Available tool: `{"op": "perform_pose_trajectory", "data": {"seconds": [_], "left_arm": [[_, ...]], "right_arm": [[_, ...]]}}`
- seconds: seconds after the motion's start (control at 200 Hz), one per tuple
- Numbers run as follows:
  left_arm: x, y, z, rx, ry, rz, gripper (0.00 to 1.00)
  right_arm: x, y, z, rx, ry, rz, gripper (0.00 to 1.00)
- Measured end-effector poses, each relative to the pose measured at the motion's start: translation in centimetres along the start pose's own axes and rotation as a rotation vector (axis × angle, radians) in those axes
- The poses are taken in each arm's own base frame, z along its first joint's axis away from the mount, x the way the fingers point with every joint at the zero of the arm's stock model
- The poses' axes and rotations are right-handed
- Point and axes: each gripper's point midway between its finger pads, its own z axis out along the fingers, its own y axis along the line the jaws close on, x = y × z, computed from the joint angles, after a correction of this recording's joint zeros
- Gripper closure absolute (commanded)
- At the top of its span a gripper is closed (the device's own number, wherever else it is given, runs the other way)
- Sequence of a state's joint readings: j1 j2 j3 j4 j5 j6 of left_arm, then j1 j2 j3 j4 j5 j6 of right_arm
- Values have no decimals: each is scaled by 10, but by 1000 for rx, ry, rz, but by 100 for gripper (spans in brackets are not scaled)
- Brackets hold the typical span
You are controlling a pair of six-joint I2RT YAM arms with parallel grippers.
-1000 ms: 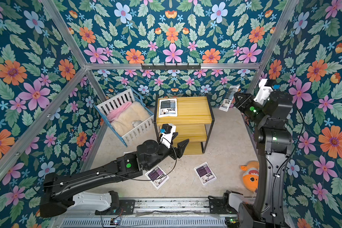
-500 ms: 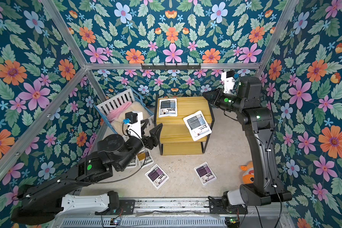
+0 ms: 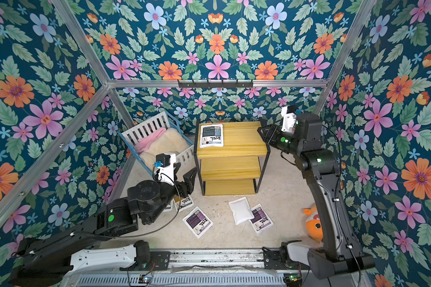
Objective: Place the bagged coffee beans on the shelf by color
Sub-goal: Pick up the bagged coffee beans at the center of the board.
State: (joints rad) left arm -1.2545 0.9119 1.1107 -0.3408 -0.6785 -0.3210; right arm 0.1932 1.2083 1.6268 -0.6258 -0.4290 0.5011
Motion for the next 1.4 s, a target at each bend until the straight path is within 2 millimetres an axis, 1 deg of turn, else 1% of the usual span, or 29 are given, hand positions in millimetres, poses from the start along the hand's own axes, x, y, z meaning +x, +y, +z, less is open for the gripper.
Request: {"op": "perform_pose_trajectory", "data": {"seconds": [0.04,0.1,0.17,0.215,0.22,0.24,0.29,0.295,0.315,0.32,0.345,0.35,0.395,0.47,0.515,0.57,0.61,0.675,0.72,0.75,0.855,0.905,0.955,1.045,1.115,1.23,1.345,1.4], "left_arm": [[17,-1,1,21,32,4,24],[43,-3,4,46,84,28,24],[76,-12,11,93,159,52,27],[104,-19,17,121,222,86,27],[110,-20,18,125,235,94,27],[121,-22,20,134,257,110,27],[157,-27,26,165,327,182,27],[164,-28,27,172,340,198,27],[177,-30,28,188,367,228,28],[185,-30,28,194,381,247,28],[201,-30,28,209,412,297,29],[207,-30,27,216,422,314,29],[234,-33,27,263,453,418,28],[263,-42,27,356,439,581,27],[279,-47,29,414,423,672,26],[296,-54,30,486,398,784,25],[307,-59,32,531,378,853,24],[317,-67,39,581,345,926,25],[319,-71,47,598,322,941,27],[318,-73,54,602,309,935,28],[309,-74,77,584,256,889,30],[309,-76,83,585,243,885,30],[312,-83,88,609,231,906,31],[320,-90,94,644,219,964,32],[324,-89,102,647,219,1015,33],[321,-91,117,666,203,1050,35],[318,-93,130,683,190,1073,37],[319,-97,132,700,187,1074,37]], "right_arm": [[7,-5,-8,12,-22,-6,42],[24,-15,-23,33,-36,-1,40],[44,-27,-39,59,-54,17,38],[64,-40,-49,85,-49,42,36],[66,-41,-51,88,-47,45,36],[74,-46,-55,100,-44,55,36],[96,-63,-65,145,-39,90,35],[97,-64,-66,149,-41,92,35],[103,-69,-70,160,-46,103,35],[105,-71,-71,164,-46,107,35],[113,-78,-76,184,-53,122,35],[115,-80,-77,188,-53,125,35],[131,-96,-83,225,-65,165,34],[159,-121,-89,270,-72,246,34],[176,-133,-89,278,-66,303,31],[202,-149,-80,277,-24,387,29],[230,-164,-70,285,46,463,30],[275,-184,-61,318,165,589,33],[296,-192,-60,338,226,643,34],[306,-195,-60,346,255,669,36],[328,-200,-55,345,325,744,44],[339,-204,-53,349,355,783,46],[351,-209,-50,354,379,826,47],[362,-212,-45,350,406,869,48],[368,-211,-40,344,422,891,50],[378,-205,-31,323,456,902,56],[392,-205,-24,328,476,914,59],[391,-205,-17,315,454,926,60]]}}
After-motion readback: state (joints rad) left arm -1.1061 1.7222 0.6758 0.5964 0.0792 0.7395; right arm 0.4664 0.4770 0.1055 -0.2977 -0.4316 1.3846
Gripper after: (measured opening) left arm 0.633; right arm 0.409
